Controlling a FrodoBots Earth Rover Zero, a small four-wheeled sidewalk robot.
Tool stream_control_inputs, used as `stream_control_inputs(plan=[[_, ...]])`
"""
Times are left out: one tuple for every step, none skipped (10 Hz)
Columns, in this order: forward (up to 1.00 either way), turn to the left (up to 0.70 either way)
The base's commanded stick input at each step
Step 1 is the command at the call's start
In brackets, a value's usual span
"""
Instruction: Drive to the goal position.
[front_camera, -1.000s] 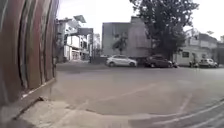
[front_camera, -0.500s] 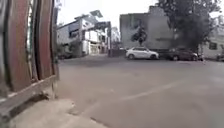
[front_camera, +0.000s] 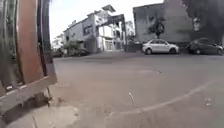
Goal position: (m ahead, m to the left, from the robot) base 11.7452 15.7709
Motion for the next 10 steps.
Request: stream_control_inputs(plan=[[1.00,0.06],[1.00,0.06],[1.00,0.06],[1.00,0.06],[1.00,0.06],[1.00,0.06],[1.00,0.14],[1.00,0.46],[1.00,0.46],[1.00,0.46]])
